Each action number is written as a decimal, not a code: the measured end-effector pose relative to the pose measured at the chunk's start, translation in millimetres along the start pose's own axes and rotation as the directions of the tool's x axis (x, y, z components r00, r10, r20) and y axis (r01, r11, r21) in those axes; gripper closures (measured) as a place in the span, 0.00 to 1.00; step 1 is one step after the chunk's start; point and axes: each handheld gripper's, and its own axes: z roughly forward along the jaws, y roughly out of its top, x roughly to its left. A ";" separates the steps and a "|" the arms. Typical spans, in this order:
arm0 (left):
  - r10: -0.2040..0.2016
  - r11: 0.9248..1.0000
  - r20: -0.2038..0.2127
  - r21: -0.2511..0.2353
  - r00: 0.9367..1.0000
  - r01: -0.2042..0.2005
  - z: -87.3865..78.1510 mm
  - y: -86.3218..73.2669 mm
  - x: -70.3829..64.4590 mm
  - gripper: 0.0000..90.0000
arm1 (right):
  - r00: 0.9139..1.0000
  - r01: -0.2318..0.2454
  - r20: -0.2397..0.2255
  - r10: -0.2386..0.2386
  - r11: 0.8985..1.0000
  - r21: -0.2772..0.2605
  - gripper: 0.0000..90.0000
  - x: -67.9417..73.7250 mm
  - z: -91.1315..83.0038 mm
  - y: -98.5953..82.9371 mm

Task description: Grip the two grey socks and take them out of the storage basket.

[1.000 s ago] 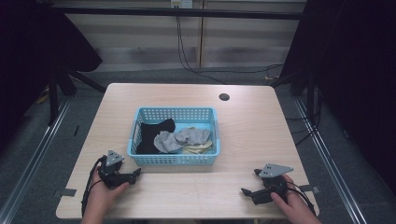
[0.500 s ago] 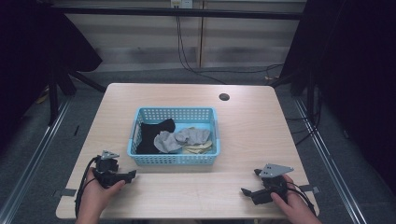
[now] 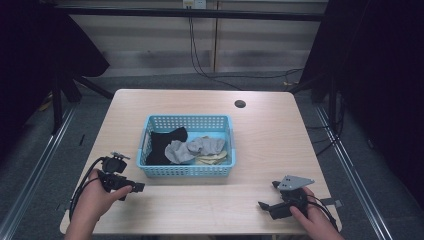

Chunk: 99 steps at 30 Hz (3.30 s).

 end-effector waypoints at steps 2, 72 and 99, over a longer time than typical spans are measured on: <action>-0.009 1.000 -0.007 0.022 1.000 0.009 -4.5 5.2 -0.6 0.29 | 1.000 0.000 -0.001 0.000 1.000 0.000 0.11 0.0 0.0 0.0; 0.072 0.997 0.079 -0.027 0.994 -0.070 57.4 146.2 -59.2 0.30 | 1.000 -0.007 -0.005 0.007 1.000 -0.003 0.11 0.0 0.1 -0.1; 0.079 0.997 0.125 -0.022 0.989 -0.077 96.1 160.9 -88.5 0.38 | 1.000 -0.003 -0.004 0.003 1.000 -0.005 0.11 -0.5 0.1 0.0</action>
